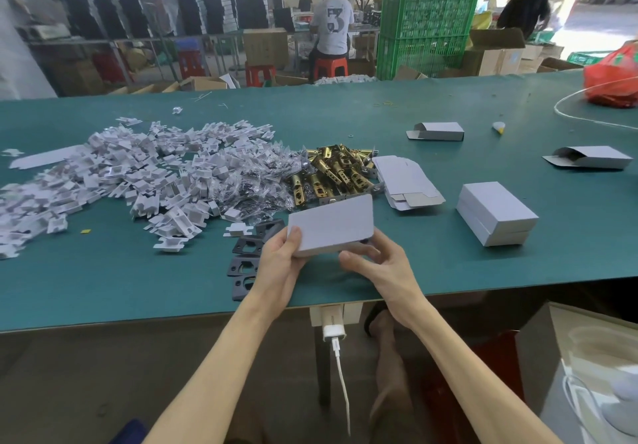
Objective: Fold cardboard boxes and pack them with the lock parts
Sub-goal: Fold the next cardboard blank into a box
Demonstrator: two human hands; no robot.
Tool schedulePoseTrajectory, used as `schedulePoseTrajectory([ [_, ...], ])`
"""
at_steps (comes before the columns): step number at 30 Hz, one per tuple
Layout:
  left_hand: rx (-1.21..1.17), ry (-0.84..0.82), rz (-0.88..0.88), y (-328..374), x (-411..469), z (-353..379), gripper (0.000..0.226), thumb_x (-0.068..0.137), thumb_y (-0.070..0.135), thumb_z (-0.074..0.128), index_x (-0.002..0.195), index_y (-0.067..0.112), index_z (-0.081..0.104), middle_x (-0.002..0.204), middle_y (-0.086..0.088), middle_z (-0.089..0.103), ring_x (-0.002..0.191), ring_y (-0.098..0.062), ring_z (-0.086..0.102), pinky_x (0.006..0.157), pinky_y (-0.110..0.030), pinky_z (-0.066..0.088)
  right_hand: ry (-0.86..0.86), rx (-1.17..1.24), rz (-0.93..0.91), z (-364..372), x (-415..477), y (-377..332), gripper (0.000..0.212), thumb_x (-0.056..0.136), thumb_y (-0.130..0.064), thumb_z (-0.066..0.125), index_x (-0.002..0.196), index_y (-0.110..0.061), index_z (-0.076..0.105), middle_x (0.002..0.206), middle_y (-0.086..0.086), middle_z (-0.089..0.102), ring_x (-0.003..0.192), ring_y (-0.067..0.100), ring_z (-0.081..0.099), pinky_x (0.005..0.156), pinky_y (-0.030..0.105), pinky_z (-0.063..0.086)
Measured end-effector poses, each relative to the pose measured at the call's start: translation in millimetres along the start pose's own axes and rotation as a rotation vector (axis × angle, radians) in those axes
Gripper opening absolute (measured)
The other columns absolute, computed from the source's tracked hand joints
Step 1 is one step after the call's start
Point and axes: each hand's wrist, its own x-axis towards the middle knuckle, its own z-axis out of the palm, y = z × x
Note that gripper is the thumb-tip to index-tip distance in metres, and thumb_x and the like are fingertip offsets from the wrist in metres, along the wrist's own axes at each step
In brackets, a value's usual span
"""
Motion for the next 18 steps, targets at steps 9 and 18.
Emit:
schedulePoseTrajectory([
  [9,0.215,-0.101,0.024,0,-5,3,0.036,0.106,0.03,0.054,0.132,0.009,0.067,0.125,-0.01,0.074,0.118,-0.027,0.069,0.103,-0.042,0.056,0.03,-0.032,-0.022,0,4,3,0.084,0.07,-0.032,0.092,0.141,-0.027,0.049,0.123,-0.014,0.067,0.116,0.002,0.06,0.095,0.018,0.052],
  [18,0.519,-0.232,0.123,0,-10,8,0.07,0.082,0.041,0.081,0.147,0.031,0.056,0.147,0.009,0.057,0.132,-0.009,0.057,0.101,-0.024,0.052,0.187,0.287,0.051,0,4,-3,0.1,0.054,-0.056,0.094,0.14,-0.037,0.047,0.124,0.0,0.068,0.115,0.019,0.068,0.096,0.04,0.058],
])
